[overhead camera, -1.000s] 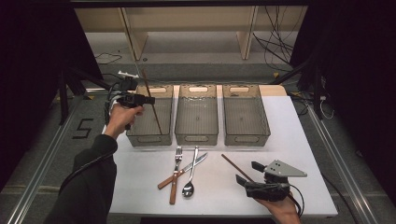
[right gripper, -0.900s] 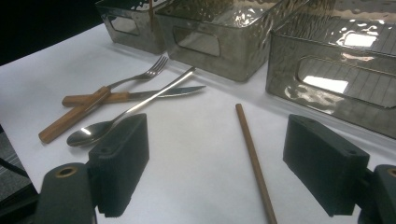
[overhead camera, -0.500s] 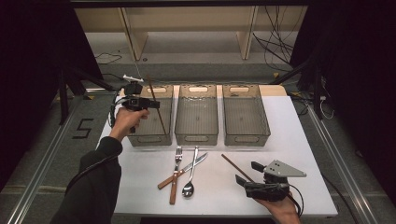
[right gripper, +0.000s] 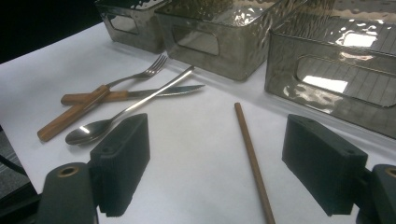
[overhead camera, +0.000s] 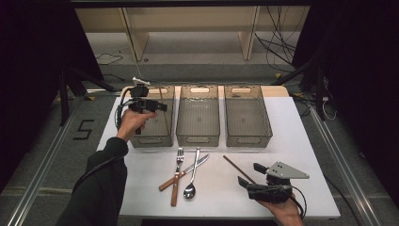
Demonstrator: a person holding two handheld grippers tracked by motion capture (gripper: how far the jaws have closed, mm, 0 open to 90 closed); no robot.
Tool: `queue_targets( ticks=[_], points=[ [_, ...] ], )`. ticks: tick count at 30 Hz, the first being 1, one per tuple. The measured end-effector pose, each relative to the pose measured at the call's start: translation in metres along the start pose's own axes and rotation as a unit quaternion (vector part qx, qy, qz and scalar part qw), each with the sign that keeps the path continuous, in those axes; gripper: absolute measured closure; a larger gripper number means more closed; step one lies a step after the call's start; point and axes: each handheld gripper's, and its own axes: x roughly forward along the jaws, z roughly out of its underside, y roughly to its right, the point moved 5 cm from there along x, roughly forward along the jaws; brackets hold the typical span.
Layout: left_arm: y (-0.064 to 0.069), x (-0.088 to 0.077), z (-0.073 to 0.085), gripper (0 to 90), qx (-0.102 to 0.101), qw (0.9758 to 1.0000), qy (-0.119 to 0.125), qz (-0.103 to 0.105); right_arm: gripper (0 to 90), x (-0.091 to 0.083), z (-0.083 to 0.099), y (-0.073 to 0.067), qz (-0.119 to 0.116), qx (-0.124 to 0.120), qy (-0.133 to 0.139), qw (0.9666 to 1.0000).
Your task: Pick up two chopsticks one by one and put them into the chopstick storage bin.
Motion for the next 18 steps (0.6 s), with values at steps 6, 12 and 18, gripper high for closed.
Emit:
queue_targets(
  ticks=[6,12,18],
  points=[
    [-0.002,-0.001,0.002,20.6,-0.015,0.9999,-0.001,-0.005,23.8,-0.001,0.000,0.001,0.001,-0.001,0.000,1.0000],
    [0.007,-0.013,0.005,17.5,-0.008,0.9995,0.024,0.021,24.2,-0.003,-0.001,0.006,0.010,-0.002,-0.004,0.9999],
    [0.022,-0.032,0.018,16.9,0.013,0.9969,0.060,0.050,24.2,-0.007,-0.002,0.013,0.018,-0.002,-0.018,0.9997]
  ],
)
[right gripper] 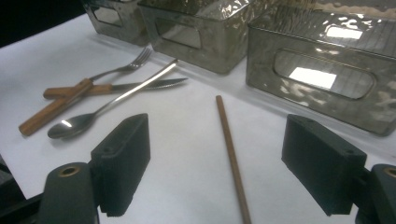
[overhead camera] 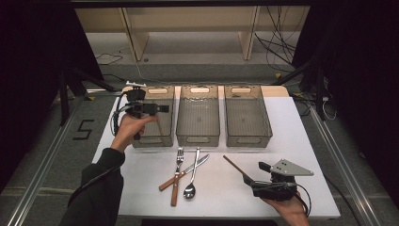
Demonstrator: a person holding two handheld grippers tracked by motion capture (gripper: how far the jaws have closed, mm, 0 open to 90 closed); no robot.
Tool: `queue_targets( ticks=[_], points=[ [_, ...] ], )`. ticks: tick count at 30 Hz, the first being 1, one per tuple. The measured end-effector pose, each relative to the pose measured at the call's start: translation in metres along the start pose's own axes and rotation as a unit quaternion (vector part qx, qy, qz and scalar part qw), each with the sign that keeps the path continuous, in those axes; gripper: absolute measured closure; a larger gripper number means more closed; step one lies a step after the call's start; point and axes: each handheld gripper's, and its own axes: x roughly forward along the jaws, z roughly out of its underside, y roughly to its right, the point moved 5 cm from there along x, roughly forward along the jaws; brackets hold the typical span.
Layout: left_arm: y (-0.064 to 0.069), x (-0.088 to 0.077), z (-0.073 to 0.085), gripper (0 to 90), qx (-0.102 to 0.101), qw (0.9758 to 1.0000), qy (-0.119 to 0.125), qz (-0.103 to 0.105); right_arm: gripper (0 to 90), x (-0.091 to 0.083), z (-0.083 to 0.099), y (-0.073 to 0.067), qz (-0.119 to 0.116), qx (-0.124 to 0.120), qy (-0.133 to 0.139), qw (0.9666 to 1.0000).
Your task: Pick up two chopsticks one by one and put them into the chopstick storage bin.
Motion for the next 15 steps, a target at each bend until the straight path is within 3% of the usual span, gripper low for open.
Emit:
queue_targets(
  ticks=[4,9,15],
  points=[
    [0.013,-0.013,0.015,16.9,0.009,0.9993,0.021,0.030,25.4,-0.003,-0.002,0.005,0.004,-0.002,-0.021,0.9998],
    [0.028,-0.024,0.038,16.8,0.024,0.9974,0.038,0.056,30.8,-0.001,0.001,0.009,0.005,-0.007,-0.069,0.9976],
    [0.041,-0.030,0.076,16.8,0.031,0.9936,0.056,0.093,37.9,0.007,0.003,0.014,0.001,-0.029,-0.156,0.9873]
  ],
)
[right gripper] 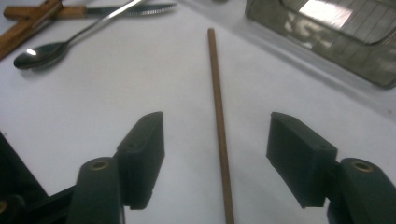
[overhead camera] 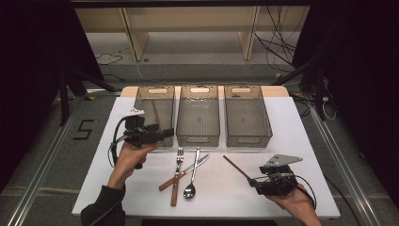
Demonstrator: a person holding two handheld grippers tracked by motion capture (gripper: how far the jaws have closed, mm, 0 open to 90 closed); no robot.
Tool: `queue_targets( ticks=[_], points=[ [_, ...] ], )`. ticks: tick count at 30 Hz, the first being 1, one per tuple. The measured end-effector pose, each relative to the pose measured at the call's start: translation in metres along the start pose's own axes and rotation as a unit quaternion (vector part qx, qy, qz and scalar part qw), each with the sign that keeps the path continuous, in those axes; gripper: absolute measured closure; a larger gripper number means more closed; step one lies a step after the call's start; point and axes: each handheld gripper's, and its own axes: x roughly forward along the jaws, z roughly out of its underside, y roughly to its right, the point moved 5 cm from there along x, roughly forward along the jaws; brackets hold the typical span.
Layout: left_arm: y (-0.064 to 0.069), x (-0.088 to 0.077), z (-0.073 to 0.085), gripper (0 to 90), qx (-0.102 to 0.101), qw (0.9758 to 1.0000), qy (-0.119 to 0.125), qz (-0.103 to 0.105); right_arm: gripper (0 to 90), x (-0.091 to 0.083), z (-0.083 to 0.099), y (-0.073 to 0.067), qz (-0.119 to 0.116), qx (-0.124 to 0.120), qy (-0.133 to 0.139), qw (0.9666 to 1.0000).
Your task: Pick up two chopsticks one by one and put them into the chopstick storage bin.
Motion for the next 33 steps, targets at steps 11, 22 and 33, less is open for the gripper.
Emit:
queue_targets(
  ticks=[11,22,33],
  points=[
    [0.022,0.005,0.023,16.0,0.070,0.9974,-0.018,-0.002,51.5,0.017,0.001,0.009,-0.011,-0.032,-0.127,0.9913],
    [0.027,0.003,0.054,15.9,0.067,0.9976,-0.010,0.016,61.7,0.029,0.002,0.008,-0.009,-0.042,-0.168,0.9848],
    [0.024,0.001,0.082,16.0,0.058,0.9981,-0.005,0.022,71.0,0.040,0.002,0.002,-0.002,-0.058,-0.207,0.9766]
  ],
)
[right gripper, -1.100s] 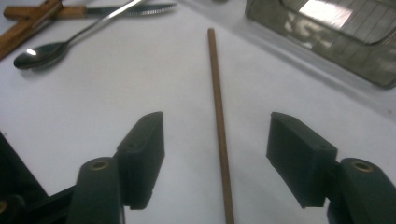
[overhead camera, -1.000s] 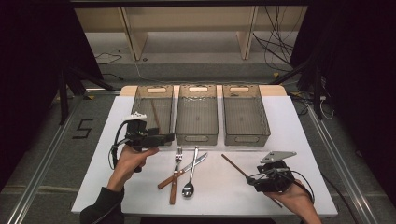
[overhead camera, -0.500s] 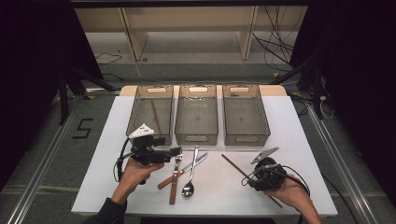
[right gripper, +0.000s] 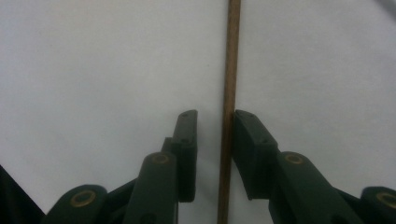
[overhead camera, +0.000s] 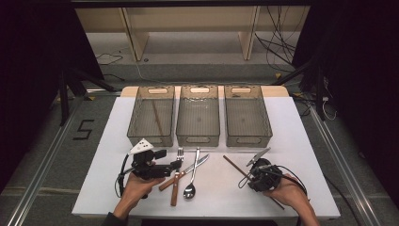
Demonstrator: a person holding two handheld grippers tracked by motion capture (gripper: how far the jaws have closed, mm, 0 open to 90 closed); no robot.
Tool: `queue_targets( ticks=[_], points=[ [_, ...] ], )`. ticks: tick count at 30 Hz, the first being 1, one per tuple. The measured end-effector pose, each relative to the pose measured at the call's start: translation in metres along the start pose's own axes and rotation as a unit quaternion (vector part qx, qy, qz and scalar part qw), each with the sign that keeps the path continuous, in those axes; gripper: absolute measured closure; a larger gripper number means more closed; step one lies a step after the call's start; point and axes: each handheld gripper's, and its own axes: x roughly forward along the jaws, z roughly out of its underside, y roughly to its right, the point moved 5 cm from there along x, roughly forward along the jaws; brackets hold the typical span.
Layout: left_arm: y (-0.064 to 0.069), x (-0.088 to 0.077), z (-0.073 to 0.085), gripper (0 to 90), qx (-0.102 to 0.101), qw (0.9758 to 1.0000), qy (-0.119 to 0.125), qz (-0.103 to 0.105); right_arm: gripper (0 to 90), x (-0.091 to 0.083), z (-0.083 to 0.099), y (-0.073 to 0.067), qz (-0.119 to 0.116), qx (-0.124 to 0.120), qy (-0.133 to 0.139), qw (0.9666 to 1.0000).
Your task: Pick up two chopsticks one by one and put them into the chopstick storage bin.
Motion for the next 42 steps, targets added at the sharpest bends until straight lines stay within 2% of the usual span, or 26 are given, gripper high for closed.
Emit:
queue_targets(
  ticks=[5,10,13,22,25,27,30,33,37,40,42],
  points=[
    [0.001,-0.002,0.008,16.0,0.002,1.0000,0.000,0.000,72.9,0.000,-0.001,0.001,0.005,0.003,-0.003,1.0000],
    [0.000,-0.005,0.010,16.0,-0.008,0.9999,0.006,0.000,75.7,0.001,-0.002,0.000,0.010,0.000,-0.007,0.9999],
    [-0.001,-0.006,0.010,16.0,-0.007,1.0000,0.005,-0.002,77.4,0.001,-0.003,0.000,0.007,0.001,-0.009,0.9999],
    [0.001,-0.004,0.012,16.0,-0.003,1.0000,-0.001,0.002,85.4,0.001,-0.005,-0.003,0.016,-0.009,-0.015,0.9997],
    [0.003,-0.002,0.012,16.2,-0.010,0.9999,-0.001,0.008,85.6,0.000,-0.005,-0.002,0.022,-0.016,-0.014,0.9995],
    [0.005,-0.001,0.012,16.2,-0.008,0.9999,-0.003,0.008,85.7,-0.005,-0.005,-0.002,0.021,-0.016,-0.004,0.9997],
    [0.008,-0.001,0.010,16.2,-0.011,0.9999,-0.001,0.008,85.8,-0.018,-0.007,-0.001,0.030,-0.022,0.027,0.9990],
    [0.012,0.000,0.009,16.3,-0.011,0.9999,-0.004,0.010,85.8,-0.026,-0.011,-0.007,0.026,-0.032,0.050,0.9979],
    [0.022,0.003,0.005,16.6,-0.019,0.9995,-0.006,0.024,85.8,-0.031,-0.016,-0.015,0.020,-0.042,0.073,0.9963],
    [0.033,0.010,0.004,16.7,-0.014,0.9993,-0.010,0.032,85.8,-0.036,-0.022,-0.021,0.012,-0.048,0.102,0.9935],
    [0.040,0.014,0.002,16.7,-0.017,0.9988,-0.015,0.044,85.8,-0.041,-0.027,-0.025,0.007,-0.044,0.131,0.9903]
  ],
)
